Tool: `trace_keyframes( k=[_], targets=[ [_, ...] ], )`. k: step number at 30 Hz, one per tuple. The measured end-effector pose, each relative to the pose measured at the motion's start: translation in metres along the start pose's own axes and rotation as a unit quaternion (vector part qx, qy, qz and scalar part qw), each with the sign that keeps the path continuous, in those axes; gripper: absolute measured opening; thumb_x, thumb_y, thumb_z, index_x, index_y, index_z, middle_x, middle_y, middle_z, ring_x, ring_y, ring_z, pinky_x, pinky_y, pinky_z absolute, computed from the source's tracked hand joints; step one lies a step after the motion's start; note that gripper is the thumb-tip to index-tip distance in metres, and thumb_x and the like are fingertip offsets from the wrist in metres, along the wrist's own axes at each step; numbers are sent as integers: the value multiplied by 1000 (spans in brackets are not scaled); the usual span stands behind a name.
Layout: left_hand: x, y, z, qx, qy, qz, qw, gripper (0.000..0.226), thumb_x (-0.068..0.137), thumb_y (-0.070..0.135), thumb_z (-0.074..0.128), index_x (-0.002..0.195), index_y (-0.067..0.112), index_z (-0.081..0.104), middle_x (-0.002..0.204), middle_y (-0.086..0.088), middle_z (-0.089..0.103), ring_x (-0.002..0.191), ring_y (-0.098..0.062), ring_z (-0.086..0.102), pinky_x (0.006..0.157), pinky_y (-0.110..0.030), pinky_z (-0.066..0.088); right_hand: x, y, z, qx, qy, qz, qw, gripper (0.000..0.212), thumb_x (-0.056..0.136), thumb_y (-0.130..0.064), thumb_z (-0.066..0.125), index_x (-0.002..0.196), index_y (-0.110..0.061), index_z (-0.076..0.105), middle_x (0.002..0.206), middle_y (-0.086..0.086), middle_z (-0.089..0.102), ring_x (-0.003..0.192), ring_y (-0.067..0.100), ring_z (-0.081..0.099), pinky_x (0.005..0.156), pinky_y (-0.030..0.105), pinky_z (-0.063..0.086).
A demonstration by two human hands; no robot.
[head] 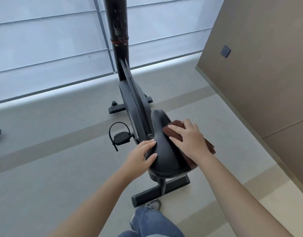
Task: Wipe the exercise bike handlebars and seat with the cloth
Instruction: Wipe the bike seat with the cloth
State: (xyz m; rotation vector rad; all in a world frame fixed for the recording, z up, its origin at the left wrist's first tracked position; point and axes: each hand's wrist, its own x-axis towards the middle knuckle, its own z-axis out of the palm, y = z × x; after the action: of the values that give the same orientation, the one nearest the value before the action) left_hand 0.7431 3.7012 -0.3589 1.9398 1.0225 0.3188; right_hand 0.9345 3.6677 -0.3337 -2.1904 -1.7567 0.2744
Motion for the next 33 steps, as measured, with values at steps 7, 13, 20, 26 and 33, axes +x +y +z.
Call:
trace_keyframes(
  k=[7,13,20,26,33],
  targets=[
    [-26,4,6,25,-6,-9,1000,79,78,39,69,142,16,30,147,6,28,135,-11,24,108,-20,17,-30,-7,-1,-15,28,-79,996,34,75,-36,60,106,-24,68,98,14,59,80,37,53,59,43,52],
    [-38,0,21,32,43,-33,998,89,71,34,76,144,22,25,149,11,23,135,-9,21,102,-14,13,-16,-4,1,-17,-1,-109,994,34,80,-33,60,113,-24,65,105,16,56,88,38,49,68,47,51],
    [-39,3,27,-34,89,-66,993,85,68,22,79,140,23,34,145,13,32,133,-7,27,105,-16,18,31,-11,3,-18,-64,-163,984,34,81,-31,65,115,-26,63,115,14,51,99,38,44,80,53,46],
    [-40,4,31,-39,114,-88,989,85,64,21,81,138,25,39,143,15,35,129,2,28,100,-4,17,84,-13,7,-57,-125,-280,950,30,80,-30,67,110,-26,66,114,13,51,100,37,41,82,50,45],
    [-44,13,37,-9,135,-127,983,82,68,19,78,139,26,36,145,16,32,130,0,28,104,-12,19,148,-29,4,-108,-305,-412,852,25,78,-40,63,103,-38,65,103,-1,52,97,24,43,90,40,39]
  ],
)
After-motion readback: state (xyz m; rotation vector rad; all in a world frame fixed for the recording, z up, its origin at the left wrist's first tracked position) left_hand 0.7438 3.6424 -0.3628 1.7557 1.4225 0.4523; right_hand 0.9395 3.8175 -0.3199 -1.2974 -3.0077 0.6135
